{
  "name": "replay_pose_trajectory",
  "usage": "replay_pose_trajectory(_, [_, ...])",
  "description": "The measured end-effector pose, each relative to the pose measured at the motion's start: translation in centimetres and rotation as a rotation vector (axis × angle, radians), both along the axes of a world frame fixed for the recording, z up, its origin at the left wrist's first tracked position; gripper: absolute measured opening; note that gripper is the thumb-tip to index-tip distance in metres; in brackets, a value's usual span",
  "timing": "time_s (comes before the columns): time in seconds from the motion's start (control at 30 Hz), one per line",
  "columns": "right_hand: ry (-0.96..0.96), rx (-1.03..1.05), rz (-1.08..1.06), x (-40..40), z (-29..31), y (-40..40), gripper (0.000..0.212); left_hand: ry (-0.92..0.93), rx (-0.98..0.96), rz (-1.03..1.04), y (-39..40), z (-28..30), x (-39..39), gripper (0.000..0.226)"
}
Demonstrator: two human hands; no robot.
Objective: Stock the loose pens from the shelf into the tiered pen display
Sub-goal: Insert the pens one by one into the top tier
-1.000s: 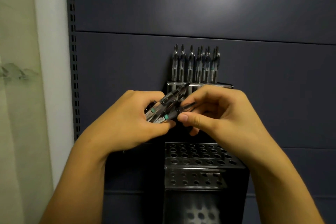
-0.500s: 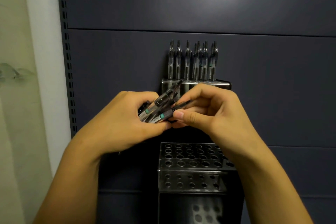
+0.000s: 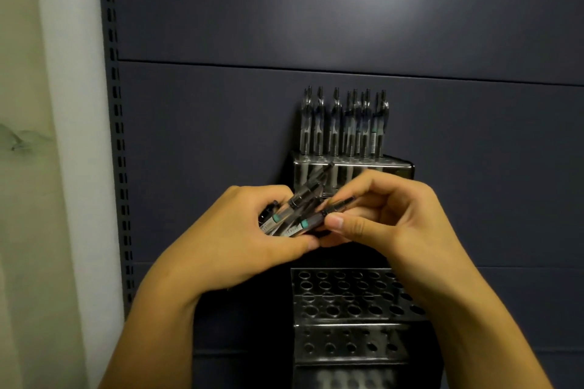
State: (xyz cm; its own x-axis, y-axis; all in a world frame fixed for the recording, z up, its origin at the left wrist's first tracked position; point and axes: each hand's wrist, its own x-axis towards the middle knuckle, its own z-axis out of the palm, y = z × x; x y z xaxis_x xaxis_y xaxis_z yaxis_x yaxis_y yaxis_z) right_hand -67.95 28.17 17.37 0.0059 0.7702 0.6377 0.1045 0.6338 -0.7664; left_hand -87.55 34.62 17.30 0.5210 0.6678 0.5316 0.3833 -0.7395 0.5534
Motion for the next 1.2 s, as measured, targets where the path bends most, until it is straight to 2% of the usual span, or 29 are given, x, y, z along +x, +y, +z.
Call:
replay_pose_trajectory(0.17, [0.108, 0.060, 0.009, 0.5, 0.2, -0.6, 0.019, -0.040, -0.021, -0.043, 0.6, 0.2, -1.4, 0.048])
replay_pose_trajectory(0.33, [0.213, 0.126, 0.040, 0.1, 2.5, -0.6, 0.029, -0.118, -0.067, -0.129, 1.2, 0.0, -2.0, 0.035])
replay_pose_trajectory(0.43, [0.256, 0.180, 0.056, 0.3, 5.3, 0.4, 0.023, -0.149, -0.072, -0.090, 2.0, -0.5, -2.2, 0.047])
replay_pose_trajectory(0.5, [0.229, 0.235, 0.000, 0.6, 7.3, 1.0, 0.020, -0.170, -0.046, -0.042, 2.6, -0.8, -2.4, 0.050])
replay_pose_trajectory(0.63, [0.107, 0.324, -0.222, 0.5, 11.2, 2.3, 0.018, -0.275, -0.012, -0.001, 3.4, -1.3, -2.2, 0.032])
replay_pose_trajectory(0.8, [-0.099, 0.263, -0.446, 0.1, 13.7, 5.6, 0.024, -0.330, 0.029, 0.012, 4.0, -1.6, -1.5, 0.035])
replay_pose_trajectory(0.93, [-0.176, 0.177, -0.490, -0.2, 14.0, 7.1, 0.029, -0.328, 0.028, 0.028, 4.7, -1.9, -1.5, 0.036])
replay_pose_trajectory(1.2, [-0.206, 0.121, -0.502, -0.5, 14.6, 6.6, 0.026, -0.329, 0.017, 0.050, 5.3, -2.4, -1.6, 0.039])
